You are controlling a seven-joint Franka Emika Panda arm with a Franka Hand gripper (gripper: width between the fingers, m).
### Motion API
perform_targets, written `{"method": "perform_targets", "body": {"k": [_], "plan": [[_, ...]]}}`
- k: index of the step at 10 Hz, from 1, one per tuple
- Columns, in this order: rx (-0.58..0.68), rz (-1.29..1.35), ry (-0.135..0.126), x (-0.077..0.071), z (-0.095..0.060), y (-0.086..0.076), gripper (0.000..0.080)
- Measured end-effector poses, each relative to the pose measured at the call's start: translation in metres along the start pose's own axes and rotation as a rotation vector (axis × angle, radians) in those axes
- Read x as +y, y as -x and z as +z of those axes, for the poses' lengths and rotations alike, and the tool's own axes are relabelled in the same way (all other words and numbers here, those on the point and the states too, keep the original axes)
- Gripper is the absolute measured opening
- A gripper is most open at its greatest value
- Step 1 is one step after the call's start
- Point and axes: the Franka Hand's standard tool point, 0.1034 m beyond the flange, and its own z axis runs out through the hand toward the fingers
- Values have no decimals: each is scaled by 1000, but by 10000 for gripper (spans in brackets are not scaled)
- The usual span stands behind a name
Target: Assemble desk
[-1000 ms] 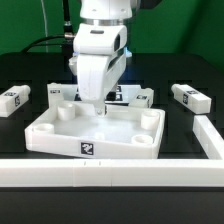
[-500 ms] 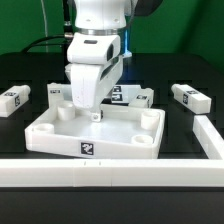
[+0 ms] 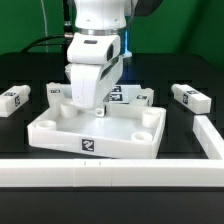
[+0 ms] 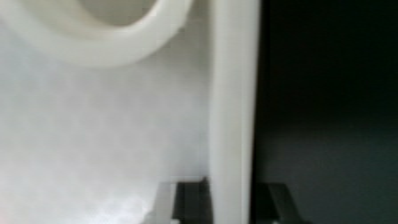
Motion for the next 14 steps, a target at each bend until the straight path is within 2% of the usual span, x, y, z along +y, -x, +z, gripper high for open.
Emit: {"method": "perform_targets", "body": {"k": [6,8,9,10,14], "plan": [[-1,-33,2,1,0,0,57],[-12,-153,-9,15,-1,-10,58],[-7,-187,-2,22,-1,-17,58],[-4,-195,0,23,-1,-22,58],[-4,-192,-1,23,-1,-21,58]]}}
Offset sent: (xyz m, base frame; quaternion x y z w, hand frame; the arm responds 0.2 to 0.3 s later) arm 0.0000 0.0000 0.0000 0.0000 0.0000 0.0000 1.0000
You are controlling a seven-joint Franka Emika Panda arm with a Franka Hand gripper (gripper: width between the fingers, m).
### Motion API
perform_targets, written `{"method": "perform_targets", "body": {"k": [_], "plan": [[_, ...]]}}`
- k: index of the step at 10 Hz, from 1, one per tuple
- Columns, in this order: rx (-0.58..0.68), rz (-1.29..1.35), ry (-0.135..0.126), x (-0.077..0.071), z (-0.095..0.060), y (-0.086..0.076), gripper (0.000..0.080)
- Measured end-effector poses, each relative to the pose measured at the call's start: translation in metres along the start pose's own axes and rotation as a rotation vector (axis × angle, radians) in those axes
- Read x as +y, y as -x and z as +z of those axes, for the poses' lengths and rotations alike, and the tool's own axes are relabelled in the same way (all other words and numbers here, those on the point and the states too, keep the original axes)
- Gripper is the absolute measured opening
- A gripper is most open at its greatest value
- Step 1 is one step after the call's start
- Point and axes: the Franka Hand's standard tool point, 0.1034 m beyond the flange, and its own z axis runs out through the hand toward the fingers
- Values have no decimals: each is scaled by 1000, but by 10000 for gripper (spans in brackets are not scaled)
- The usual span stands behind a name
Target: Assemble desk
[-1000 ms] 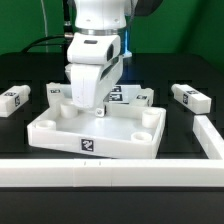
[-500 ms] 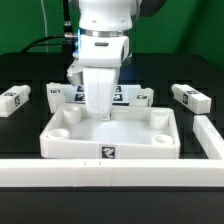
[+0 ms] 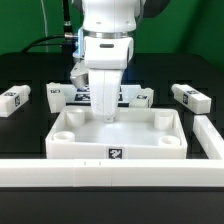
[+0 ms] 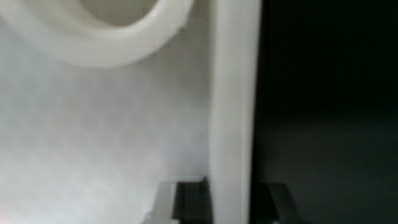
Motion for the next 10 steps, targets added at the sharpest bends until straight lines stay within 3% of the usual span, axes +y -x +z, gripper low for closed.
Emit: {"method": "perform_targets", "body": {"k": [2,6,10], "plan": [[0,-32,1,6,0,-4,58],[10,-64,1,23,-1,-27,58],[8,-64,-1,32,-1,-28,58]]}}
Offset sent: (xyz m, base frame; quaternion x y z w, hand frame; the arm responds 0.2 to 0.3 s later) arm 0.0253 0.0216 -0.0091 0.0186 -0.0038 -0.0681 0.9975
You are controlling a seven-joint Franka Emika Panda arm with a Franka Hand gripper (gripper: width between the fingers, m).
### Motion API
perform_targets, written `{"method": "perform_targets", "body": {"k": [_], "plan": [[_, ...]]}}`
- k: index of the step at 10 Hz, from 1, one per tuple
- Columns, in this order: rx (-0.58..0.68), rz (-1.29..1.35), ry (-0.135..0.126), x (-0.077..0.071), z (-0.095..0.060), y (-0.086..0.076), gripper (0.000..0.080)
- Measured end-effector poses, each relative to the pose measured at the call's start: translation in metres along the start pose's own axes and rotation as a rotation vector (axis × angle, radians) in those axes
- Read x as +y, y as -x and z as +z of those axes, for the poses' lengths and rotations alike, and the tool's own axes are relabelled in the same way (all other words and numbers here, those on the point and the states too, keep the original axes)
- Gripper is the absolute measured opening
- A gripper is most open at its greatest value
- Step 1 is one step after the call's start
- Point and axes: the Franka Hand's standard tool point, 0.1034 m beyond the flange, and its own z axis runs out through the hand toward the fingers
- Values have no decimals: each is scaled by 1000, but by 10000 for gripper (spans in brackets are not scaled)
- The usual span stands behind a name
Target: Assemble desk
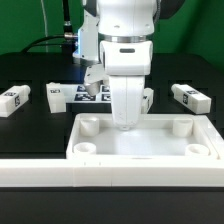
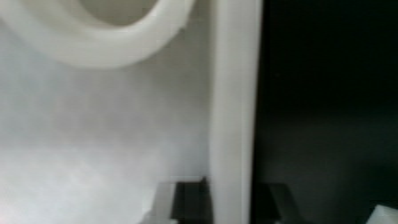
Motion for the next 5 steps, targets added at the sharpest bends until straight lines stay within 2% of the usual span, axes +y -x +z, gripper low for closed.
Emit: {"method": "perform_targets", "body": {"k": [1,2,3,4,5], "plan": [[0,2,0,0,0,0,238],[0,5,1,-1,-1,0,374],[-1,9,4,0,-3,0,374],[0,20,9,-1,-6,0,553],[2,38,19,-5,-10,0,620]]}}
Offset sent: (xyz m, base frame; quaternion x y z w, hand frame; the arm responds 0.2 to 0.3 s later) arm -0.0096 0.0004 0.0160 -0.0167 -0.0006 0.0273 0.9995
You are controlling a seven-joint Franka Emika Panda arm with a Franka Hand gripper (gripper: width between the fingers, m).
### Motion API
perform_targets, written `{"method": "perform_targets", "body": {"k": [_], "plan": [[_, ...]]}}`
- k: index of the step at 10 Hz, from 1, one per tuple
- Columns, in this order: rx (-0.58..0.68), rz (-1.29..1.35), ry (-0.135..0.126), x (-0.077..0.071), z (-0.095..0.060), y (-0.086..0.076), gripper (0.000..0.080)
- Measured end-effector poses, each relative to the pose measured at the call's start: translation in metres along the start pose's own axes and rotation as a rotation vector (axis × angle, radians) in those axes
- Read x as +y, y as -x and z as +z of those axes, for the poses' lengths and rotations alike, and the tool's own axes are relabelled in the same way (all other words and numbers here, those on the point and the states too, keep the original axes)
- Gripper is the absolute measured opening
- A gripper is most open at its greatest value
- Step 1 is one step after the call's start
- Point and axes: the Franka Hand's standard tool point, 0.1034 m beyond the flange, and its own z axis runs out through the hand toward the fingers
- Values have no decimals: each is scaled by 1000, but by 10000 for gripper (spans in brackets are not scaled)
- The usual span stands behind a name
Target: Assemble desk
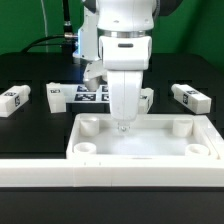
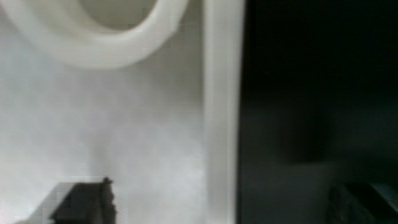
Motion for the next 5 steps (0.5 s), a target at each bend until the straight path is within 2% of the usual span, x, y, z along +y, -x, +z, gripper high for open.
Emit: {"method": "perform_targets", "body": {"k": [1,3,4,5], "plan": [[-2,26,7,-3,-8,0,620],[-9,139,28,-4,-35,-4,648],[-7,213,36,-7,-43,-10,648],[-8,194,33,-8,-41,-10,649]]}}
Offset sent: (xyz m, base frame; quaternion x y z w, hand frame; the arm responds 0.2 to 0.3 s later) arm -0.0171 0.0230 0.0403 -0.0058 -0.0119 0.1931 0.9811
